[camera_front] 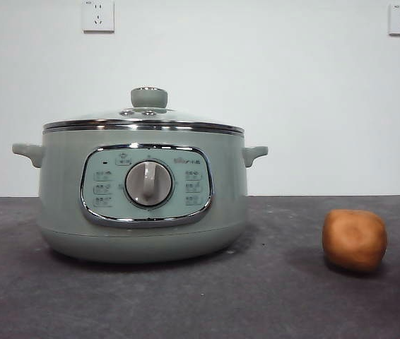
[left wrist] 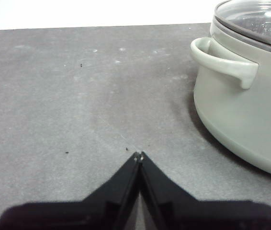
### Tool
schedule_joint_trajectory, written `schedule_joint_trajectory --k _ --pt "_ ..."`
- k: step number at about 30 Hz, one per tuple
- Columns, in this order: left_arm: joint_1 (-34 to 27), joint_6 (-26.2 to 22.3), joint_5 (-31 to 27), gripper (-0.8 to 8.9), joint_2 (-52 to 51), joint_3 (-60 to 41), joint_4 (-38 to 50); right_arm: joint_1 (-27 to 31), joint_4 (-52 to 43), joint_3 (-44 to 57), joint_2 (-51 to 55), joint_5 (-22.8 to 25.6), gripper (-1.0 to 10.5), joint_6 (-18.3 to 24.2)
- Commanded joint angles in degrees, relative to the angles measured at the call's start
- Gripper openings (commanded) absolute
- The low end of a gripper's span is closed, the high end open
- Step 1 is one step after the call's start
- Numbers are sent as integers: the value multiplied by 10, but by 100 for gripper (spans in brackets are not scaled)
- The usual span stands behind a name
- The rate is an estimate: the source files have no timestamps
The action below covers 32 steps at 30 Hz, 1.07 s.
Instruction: Pick up the potato,open the lid,put the potato in the pot,close the lid
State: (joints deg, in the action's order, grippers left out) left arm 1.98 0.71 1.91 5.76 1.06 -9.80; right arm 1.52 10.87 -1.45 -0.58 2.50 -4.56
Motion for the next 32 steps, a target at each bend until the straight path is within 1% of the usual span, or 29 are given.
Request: schedule_joint_trajectory --k 1,4,6,12,13,15,16,17,20,21,23,25,27,30,32 --pt "-2 6 0 -3 0 -6 4 0 -4 6 1 -2 1 -37" --pt "-2 6 0 -3 0 -6 5 0 -11 6 1 -2 2 -49" --pt "-2 11 1 -3 0 -2 3 0 -16 4 1 -5 2 -66" --pt "-2 55 0 0 7 41 1 0 -12 -27 -2 -44 14 -130" --pt "-2 59 0 1 12 50 1 0 -11 -34 -5 -47 40 -140" --pt "-2 66 1 7 29 73 0 0 -4 -52 -15 -47 138 -163" --pt "-2 66 4 24 38 83 0 0 -1 -60 -21 -47 177 -170" --pt "-2 66 12 74 51 95 0 0 -1 -70 -30 -48 209 -175" --pt "-2 66 16 270 93 128 0 0 0 -99 -62 -74 304 -178" --pt "-2 66 17 347 110 139 0 0 3 -111 -76 -87 355 -178" --pt "-2 66 19 448 143 162 -7 0 12 -135 -106 -112 458 -178" --pt "-2 66 33 473 177 188 -21 0 27 -161 -139 -134 554 -178" --pt "-2 66 51 473 216 216 -42 0 54 -193 -177 -151 637 -177" --pt "-2 66 87 473 269 254 -67 0 106 -243 -235 -168 704 -177" --pt "-2 66 113 472 303 276 -80 0 139 -275 -274 -186 703 -168"
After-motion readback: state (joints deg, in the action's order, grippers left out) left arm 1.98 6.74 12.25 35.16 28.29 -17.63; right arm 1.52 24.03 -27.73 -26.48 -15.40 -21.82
